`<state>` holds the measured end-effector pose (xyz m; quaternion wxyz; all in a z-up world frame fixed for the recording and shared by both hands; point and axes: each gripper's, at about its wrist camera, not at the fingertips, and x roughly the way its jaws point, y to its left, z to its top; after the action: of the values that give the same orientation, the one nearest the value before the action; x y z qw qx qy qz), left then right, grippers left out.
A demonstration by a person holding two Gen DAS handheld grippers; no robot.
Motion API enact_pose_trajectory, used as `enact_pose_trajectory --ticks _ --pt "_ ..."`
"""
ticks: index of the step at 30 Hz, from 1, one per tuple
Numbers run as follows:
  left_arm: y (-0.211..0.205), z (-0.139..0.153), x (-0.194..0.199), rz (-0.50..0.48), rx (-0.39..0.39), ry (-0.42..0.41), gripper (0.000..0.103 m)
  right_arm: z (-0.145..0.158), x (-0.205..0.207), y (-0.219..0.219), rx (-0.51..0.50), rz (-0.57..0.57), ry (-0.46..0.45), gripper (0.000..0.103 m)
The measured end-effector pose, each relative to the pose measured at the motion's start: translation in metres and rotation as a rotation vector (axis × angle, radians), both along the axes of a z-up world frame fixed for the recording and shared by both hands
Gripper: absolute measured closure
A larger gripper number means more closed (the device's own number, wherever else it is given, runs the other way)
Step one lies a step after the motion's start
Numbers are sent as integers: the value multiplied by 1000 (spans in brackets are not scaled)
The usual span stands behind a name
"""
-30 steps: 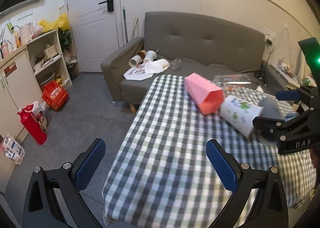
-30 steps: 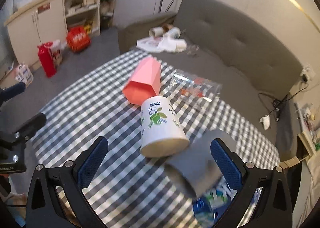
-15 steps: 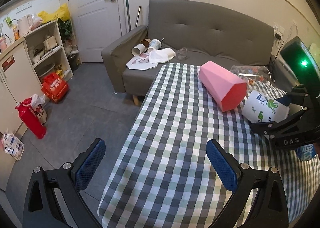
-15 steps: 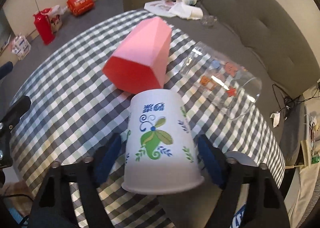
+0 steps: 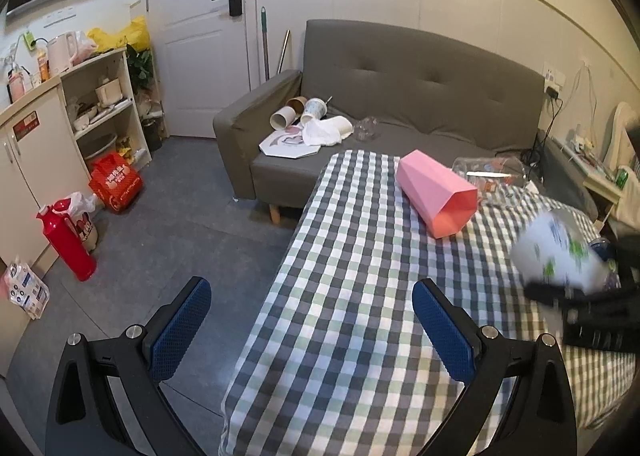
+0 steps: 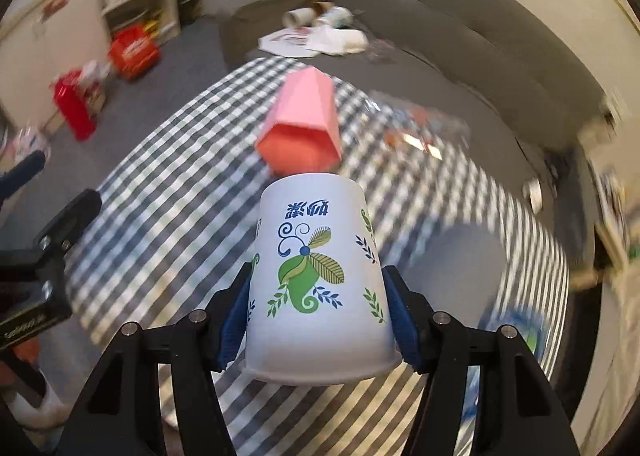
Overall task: Flip cup upside down
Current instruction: 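Reach the right gripper to the white leaf-print cup and grasp its body, then lift the white cup with the right gripper toward the left gripper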
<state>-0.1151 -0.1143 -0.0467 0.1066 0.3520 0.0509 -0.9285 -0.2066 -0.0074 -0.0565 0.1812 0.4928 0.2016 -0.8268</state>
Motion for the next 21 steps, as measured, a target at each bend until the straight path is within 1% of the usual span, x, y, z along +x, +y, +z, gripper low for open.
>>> enact_pose_trajectory --ticks 4,6,10,12,17,21 --pt "2 6 9 -5 1 10 0 -13 25 14 -59 -193 -59 41" --pt "3 9 13 -12 1 12 0 -26 34 17 -69 -248 -87 41" --pt "4 10 18 -24 13 9 0 -40 44 17 -40 -267 -82 41" --pt "5 9 19 -28 13 5 0 -40 44 19 -36 -273 -71 41" --pt "10 8 21 -32 2 -4 0 -42 43 20 -41 -267 -56 40" --pt "12 11 22 -26 -19 -9 0 -44 44 22 -68 -251 -61 37"
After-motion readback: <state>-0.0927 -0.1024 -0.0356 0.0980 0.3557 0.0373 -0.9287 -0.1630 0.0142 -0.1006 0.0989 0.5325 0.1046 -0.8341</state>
